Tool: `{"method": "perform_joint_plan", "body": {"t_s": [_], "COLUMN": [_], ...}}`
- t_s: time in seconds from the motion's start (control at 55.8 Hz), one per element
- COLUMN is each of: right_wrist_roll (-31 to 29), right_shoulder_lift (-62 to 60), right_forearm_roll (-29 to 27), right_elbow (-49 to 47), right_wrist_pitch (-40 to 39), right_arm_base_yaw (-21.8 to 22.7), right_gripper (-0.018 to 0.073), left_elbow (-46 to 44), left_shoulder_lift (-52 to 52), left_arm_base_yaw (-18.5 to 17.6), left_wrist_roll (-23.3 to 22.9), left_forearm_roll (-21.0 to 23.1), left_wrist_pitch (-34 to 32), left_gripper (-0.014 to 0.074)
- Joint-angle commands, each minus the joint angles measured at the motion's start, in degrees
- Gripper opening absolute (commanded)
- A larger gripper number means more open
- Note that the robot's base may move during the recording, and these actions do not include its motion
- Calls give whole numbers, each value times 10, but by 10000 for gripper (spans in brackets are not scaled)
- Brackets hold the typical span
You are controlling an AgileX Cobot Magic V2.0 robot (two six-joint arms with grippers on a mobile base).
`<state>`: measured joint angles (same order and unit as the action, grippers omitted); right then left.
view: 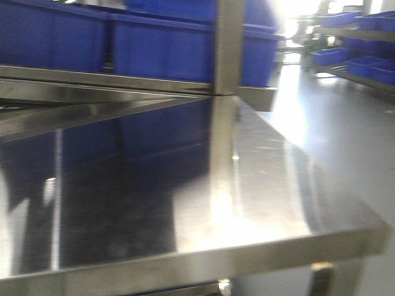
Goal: Pick and sort blue part to right shelf
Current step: 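Drive the base away from the table holding both parts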
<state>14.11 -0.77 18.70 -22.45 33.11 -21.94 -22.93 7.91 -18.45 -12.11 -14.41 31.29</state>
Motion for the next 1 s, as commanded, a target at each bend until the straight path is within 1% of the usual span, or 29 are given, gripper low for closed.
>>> {"method": "perform_joint_plan", "body": {"t_s": [0.0, 0.986], "right_wrist_roll": [-4, -4], "right_shoulder_lift": [0, 0], "right_forearm_roll": [16, 16], "right_elbow": [-15, -15], "right_wrist_pitch": [-56, -56], "right_arm_base_yaw": [3, 3], "right_gripper": [167, 167], "left_elbow": [-16, -15], "left_shoulder_lift": [8, 8], "left_arm_base_yaw": [-2, -2], "left_wrist_roll": [-7, -7], "left_forearm_roll": [-4, -4], "left_wrist_pitch": [-52, -50], "left_gripper": [332, 332]}}
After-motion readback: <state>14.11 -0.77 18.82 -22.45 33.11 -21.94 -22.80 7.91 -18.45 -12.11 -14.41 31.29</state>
